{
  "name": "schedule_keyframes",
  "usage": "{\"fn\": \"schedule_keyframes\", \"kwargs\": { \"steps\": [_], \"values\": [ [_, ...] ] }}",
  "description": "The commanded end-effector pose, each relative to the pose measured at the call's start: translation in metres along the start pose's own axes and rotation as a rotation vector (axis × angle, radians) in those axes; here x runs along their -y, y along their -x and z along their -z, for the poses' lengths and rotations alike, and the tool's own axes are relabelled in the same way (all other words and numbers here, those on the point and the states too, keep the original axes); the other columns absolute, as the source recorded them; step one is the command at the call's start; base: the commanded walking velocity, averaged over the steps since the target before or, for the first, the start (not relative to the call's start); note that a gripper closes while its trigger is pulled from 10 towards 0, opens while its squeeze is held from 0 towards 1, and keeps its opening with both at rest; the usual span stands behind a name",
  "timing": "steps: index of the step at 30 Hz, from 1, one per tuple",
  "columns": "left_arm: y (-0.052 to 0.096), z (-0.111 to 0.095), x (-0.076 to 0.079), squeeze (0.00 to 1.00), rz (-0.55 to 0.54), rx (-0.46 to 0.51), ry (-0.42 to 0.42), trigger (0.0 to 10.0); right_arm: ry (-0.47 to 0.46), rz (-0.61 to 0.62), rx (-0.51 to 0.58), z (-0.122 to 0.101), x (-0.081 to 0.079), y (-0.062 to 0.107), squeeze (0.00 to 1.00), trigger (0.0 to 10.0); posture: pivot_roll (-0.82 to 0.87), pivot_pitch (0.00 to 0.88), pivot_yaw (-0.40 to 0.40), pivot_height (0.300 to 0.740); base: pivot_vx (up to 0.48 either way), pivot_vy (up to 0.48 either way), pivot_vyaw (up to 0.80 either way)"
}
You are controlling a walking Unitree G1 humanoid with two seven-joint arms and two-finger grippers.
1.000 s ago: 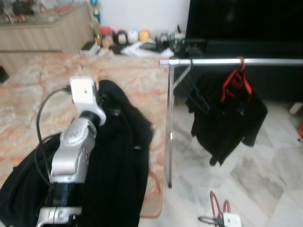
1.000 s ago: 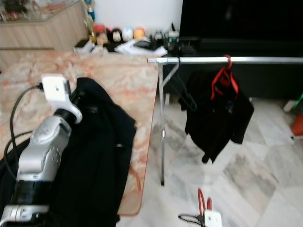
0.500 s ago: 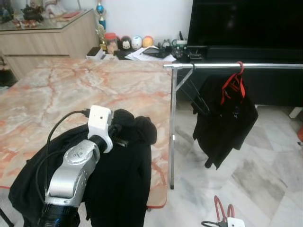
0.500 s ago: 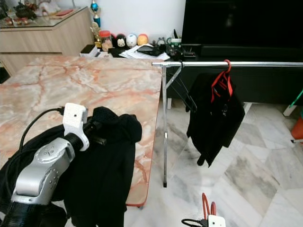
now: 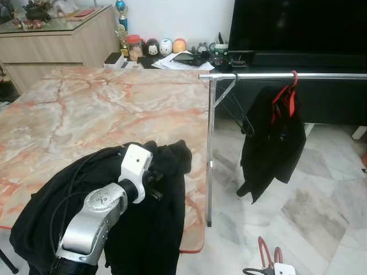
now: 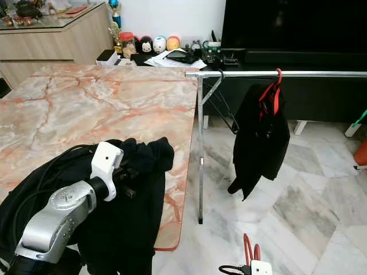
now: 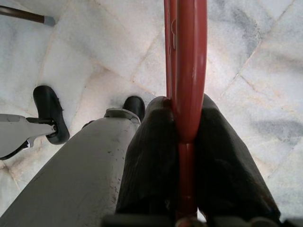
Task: Hang hanger
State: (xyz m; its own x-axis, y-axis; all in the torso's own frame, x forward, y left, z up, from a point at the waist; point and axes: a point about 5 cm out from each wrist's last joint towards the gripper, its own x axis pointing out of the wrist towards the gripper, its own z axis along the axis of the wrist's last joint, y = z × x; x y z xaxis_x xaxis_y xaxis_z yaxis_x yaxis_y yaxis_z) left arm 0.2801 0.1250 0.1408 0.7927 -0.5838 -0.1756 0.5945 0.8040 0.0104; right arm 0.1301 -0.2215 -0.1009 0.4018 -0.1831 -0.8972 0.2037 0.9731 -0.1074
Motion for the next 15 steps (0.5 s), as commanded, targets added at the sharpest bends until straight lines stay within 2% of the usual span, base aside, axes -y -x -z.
{"fn": "schedule_keyframes", "kwargs": {
  "steps": [1,15],
  "values": [
    [0.0008,-0.0048,0.0006,1.00,0.018,-0.007,-0.032,10.0,-0.008,0.000,-0.003,0.0008,-0.0011,0.0000,0.00,10.0,0.10,0.000,0.038,0.740,0.000,0.000,0.00],
    [0.0049,-0.0146,-0.0072,1.00,0.028,-0.005,-0.059,10.0,-0.008,0.002,0.000,-0.0011,0.0001,-0.0002,0.00,10.0,0.11,0.000,0.014,0.740,0.000,0.000,0.00]
  ]
}}
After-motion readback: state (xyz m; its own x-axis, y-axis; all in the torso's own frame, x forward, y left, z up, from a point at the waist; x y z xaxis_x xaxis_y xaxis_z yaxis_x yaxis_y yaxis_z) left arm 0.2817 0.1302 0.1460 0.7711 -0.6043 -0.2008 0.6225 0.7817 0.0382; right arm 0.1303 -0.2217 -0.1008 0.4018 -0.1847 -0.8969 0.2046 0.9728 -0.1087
